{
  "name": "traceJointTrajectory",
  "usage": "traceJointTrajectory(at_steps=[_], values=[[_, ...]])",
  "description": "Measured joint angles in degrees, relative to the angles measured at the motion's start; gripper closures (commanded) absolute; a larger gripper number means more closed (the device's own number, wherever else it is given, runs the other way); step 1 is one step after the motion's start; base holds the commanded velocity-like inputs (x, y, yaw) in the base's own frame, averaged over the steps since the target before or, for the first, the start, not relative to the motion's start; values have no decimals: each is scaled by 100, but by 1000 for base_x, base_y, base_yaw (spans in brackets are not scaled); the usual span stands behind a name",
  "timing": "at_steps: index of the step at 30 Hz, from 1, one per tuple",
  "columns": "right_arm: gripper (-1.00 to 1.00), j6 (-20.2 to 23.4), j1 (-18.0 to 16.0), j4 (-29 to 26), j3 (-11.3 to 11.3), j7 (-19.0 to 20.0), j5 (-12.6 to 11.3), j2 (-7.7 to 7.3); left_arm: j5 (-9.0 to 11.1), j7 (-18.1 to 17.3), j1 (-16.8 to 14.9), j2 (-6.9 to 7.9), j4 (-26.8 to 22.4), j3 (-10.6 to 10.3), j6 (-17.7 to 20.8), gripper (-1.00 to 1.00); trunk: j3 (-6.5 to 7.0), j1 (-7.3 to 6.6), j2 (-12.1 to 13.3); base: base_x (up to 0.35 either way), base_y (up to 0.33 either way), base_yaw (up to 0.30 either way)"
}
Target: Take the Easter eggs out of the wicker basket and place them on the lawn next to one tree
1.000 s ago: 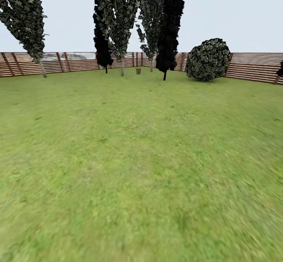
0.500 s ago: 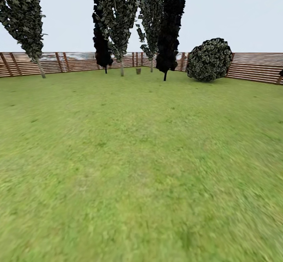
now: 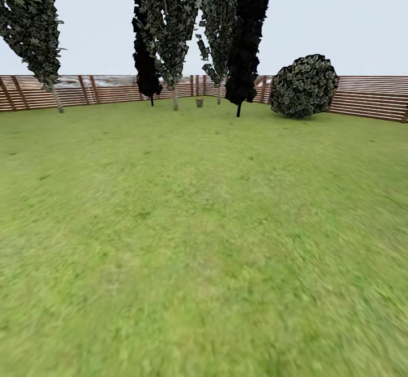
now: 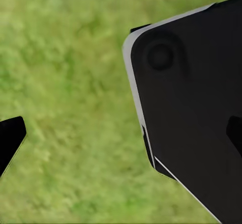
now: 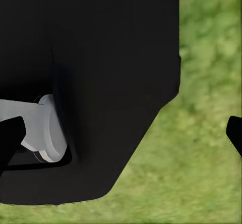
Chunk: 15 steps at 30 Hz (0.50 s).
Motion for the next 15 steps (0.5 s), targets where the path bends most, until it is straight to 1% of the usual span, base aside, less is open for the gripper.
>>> traceJointTrajectory(at_steps=[15], values=[[-100, 0, 0, 1, 0, 0, 0, 0, 0, 0, -1, 0, 0, 0, 0, -100, 0, 0, 0, 340, 0, 0]])
